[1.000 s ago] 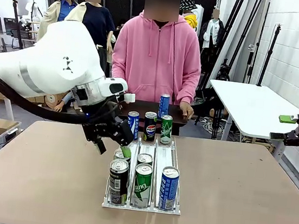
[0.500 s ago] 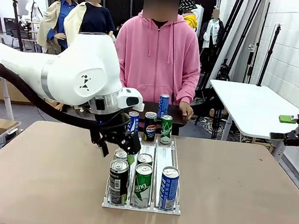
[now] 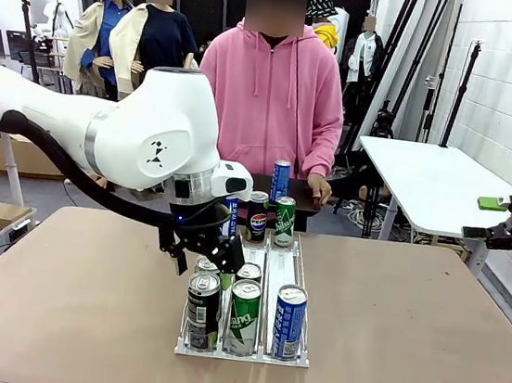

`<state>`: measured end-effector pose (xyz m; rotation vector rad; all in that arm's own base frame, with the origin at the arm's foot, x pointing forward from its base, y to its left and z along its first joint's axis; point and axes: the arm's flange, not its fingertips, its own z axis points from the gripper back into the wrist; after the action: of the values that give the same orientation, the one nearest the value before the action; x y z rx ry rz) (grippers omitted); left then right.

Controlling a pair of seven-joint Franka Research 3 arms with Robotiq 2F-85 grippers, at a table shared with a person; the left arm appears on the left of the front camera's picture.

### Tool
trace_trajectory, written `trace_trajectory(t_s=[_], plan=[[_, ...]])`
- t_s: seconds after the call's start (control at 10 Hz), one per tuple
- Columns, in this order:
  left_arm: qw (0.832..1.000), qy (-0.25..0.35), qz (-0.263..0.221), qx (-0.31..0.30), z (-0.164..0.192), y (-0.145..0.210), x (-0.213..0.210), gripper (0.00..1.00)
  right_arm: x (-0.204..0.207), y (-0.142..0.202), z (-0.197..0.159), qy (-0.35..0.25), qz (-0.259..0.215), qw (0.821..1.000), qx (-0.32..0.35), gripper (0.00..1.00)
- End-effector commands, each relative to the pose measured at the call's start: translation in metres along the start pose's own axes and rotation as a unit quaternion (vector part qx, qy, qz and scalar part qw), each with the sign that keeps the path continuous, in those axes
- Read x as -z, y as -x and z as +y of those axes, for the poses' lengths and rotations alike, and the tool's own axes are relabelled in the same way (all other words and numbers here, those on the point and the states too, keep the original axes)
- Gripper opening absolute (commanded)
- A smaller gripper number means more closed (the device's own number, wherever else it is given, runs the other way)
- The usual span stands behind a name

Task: Retrieve and hand over the desired beverage to the person.
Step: Pick up another can of the same type that the person held from the Automatic Can Dispenser.

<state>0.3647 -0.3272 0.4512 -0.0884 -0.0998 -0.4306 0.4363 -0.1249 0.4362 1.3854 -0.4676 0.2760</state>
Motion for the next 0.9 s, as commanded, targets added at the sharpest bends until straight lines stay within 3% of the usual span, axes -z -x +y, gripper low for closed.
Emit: trace_trajectory(t_s=[0.0,0.8], plan=[[1.000,-0.022,0.008,-0.015,-0.009,-0.005,0.001,1.00,0.001,0.001,0.001,0.001,-0.005,1.000,0.005,1.00],[0.999,-0.035,0.010,-0.029,-0.003,-0.006,0.032,1.00,0.001,0.001,0.001,0.001,-0.005,1.000,0.005,1.00]])
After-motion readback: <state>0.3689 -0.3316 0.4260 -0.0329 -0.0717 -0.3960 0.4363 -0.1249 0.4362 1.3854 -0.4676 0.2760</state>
